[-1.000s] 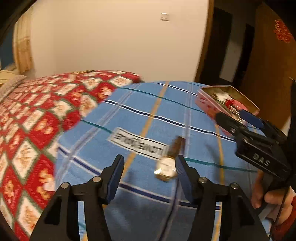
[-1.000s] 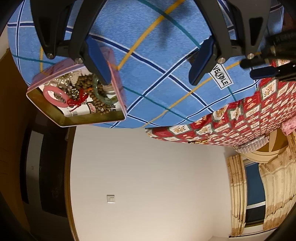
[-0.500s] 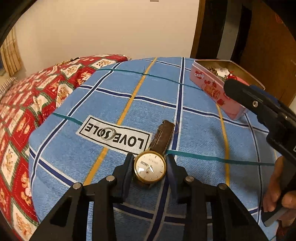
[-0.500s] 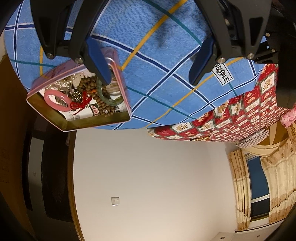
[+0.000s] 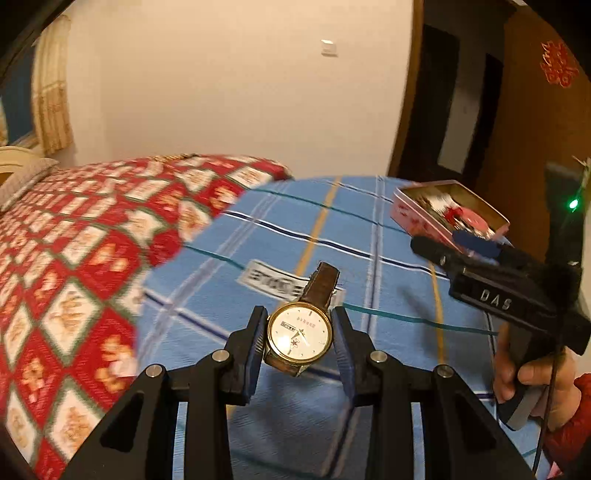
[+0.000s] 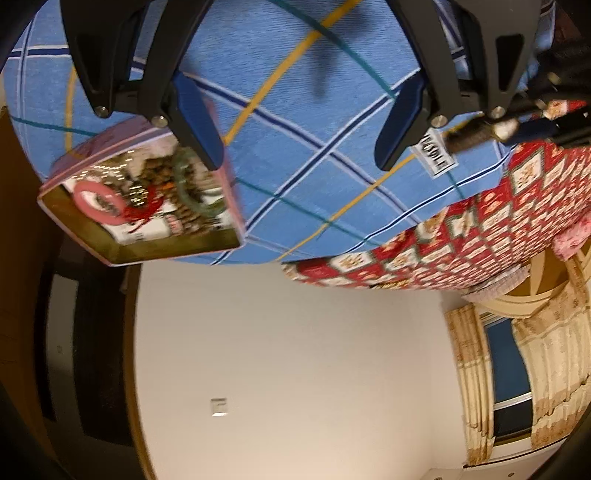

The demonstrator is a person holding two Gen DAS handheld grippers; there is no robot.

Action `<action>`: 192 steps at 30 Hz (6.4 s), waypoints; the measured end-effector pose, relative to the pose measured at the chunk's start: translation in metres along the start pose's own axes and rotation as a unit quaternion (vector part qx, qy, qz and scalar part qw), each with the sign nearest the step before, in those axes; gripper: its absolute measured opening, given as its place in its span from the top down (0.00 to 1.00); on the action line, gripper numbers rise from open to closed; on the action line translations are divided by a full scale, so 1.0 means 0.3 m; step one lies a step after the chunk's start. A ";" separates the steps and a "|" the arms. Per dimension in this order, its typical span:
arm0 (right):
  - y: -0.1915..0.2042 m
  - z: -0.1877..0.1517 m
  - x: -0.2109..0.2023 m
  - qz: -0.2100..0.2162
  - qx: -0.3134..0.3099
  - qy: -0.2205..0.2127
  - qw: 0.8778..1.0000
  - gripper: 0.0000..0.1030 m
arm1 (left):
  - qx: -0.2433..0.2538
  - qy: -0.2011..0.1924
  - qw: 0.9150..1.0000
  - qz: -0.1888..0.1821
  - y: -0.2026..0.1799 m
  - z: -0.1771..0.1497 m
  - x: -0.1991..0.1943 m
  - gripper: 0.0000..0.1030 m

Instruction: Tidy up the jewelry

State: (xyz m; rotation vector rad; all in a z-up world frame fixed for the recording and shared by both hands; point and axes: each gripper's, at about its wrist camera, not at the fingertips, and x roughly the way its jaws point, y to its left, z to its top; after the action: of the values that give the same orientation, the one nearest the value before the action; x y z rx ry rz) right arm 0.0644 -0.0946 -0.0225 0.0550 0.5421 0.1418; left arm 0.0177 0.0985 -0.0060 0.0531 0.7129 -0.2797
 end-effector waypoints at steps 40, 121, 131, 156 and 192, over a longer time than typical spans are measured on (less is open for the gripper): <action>0.182 0.032 0.108 0.107 -0.065 0.066 0.990 0.77 | -0.033 -0.042 0.998 0.015 -0.001 0.065 0.003 0.65; -0.673 0.176 0.027 -0.147 0.095 -0.049 0.983 0.20 | 0.045 -0.034 0.998 -0.008 -0.726 0.315 0.517 0.38; -0.624 0.118 -0.072 -0.183 0.099 -0.086 0.974 0.07 | 0.020 -0.094 0.995 0.021 -0.681 0.262 0.419 0.38; -0.476 -0.022 -0.377 -0.252 0.107 -0.256 0.927 0.00 | 0.037 -0.211 0.977 0.015 -0.639 0.117 0.184 0.22; -0.455 -0.029 -0.384 -0.264 0.090 -0.252 0.926 0.00 | 0.033 -0.212 0.977 0.015 -0.636 0.112 0.181 0.19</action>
State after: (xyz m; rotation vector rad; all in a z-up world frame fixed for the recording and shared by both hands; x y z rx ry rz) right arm -0.0212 -0.2465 0.0166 0.1179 0.0378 -0.4438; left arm 0.0263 -0.1025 -0.0070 0.0644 0.2786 -0.2742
